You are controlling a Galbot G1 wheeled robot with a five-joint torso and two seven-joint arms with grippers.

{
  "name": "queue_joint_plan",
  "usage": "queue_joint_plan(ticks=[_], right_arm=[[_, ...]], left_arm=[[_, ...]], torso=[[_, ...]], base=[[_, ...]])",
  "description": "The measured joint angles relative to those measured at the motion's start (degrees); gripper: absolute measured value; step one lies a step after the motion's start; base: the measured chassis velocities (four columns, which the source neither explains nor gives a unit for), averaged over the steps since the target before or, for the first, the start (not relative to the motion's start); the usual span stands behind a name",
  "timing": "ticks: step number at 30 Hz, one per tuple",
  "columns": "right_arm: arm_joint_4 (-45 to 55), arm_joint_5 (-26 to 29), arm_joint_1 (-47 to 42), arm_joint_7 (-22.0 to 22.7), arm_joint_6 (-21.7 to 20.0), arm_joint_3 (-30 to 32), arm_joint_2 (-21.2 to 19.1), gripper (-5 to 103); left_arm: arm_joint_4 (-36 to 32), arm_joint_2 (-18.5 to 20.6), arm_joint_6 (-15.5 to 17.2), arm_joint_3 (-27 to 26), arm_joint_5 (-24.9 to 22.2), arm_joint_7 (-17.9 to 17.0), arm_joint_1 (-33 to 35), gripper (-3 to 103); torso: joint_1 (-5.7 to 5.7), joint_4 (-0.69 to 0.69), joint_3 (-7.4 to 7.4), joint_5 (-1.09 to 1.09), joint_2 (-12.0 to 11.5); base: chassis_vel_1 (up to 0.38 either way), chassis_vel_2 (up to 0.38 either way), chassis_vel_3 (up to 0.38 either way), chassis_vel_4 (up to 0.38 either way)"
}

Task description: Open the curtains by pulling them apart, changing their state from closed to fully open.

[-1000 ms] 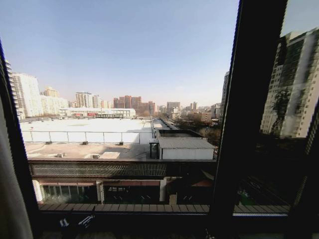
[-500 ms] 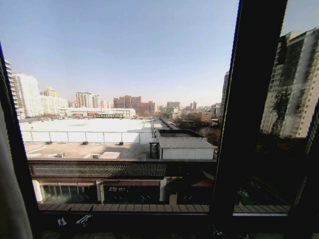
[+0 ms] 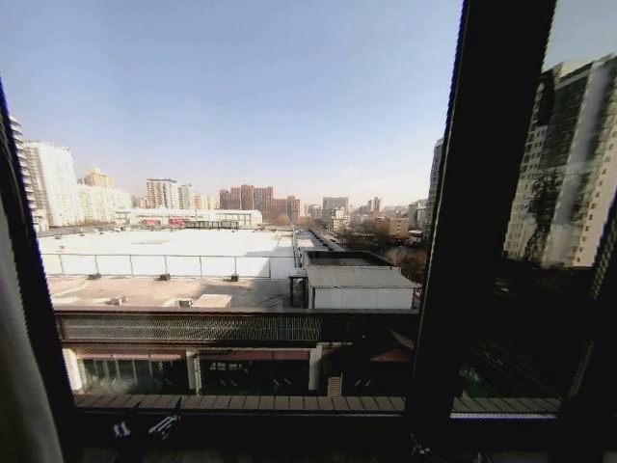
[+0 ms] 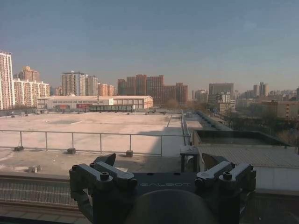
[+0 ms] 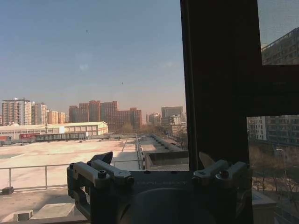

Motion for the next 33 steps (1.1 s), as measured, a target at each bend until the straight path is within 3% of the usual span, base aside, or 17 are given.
queue_joint_plan(ticks=[17, 33], right_arm=[[-0.5, -0.17, 0.03, 0.41, 0.89, -0.03, 0.51, 100], [-0.23, -0.25, -0.07, 1.01, 1.59, -0.03, 0.9, 100]], left_arm=[[1.13, 0.63, 0.0, -0.11, 0.07, 0.09, -0.91, 100], [1.04, 0.66, -0.1, -0.15, 0.2, 0.14, -0.85, 100]], torso=[[0.0, 0.0, 0.0, 0.0, 0.0], [0.0, 0.0, 0.0, -0.01, 0.0]], base=[[-0.007, -0.034, 0.011, 0.028], [-0.099, -0.227, 0.095, 0.216]])
